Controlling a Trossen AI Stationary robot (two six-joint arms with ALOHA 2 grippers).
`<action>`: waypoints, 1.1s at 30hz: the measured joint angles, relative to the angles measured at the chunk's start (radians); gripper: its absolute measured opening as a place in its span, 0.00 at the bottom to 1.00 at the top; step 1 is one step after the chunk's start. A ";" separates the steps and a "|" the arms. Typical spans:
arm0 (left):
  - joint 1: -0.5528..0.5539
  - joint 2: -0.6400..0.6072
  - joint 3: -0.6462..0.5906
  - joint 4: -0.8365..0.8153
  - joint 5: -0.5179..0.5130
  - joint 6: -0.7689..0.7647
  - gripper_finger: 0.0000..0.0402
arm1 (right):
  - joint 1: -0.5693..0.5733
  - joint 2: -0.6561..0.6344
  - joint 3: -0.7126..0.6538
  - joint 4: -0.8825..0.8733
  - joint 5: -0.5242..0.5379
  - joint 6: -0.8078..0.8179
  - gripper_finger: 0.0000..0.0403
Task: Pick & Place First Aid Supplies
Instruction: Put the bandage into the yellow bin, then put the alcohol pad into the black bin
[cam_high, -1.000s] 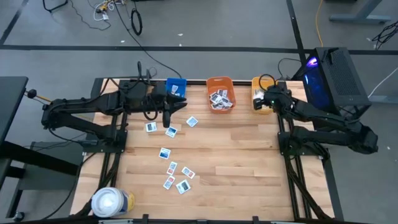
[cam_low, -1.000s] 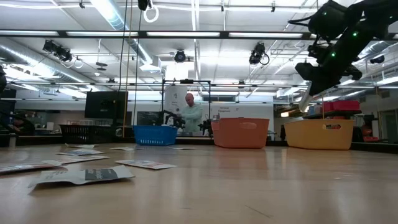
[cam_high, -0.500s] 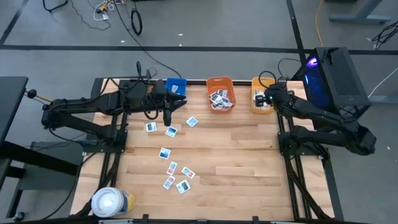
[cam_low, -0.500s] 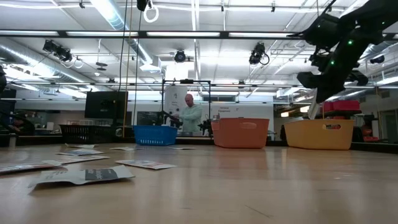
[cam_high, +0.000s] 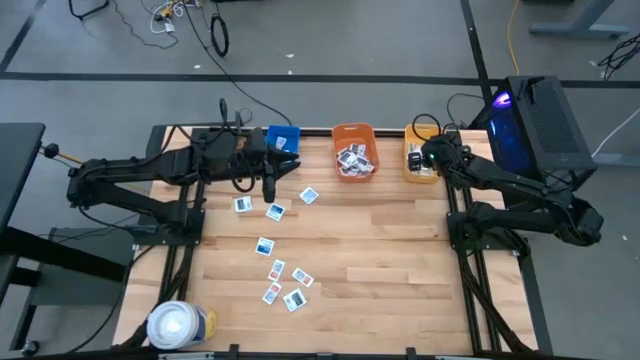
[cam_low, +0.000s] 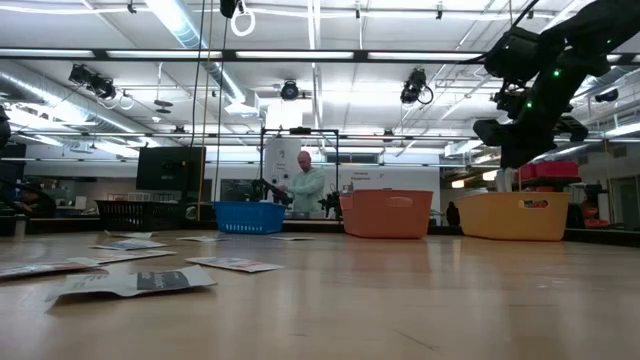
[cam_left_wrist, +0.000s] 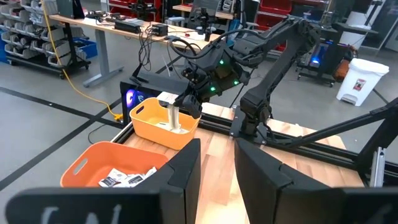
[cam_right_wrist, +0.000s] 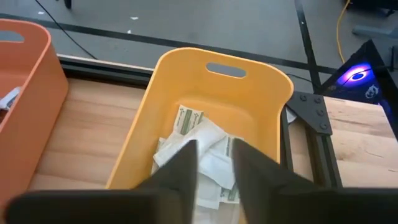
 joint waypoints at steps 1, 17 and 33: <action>0.000 0.000 0.000 0.000 0.000 0.000 0.26 | 0.000 0.000 0.000 0.004 0.000 0.000 0.29; 0.000 0.000 0.000 -0.033 0.049 -0.036 0.26 | 0.006 0.000 0.000 0.065 -0.305 -0.008 0.73; -0.003 0.005 -0.001 -0.259 0.092 -0.108 0.26 | 0.247 0.000 0.000 0.500 -0.621 -0.013 0.69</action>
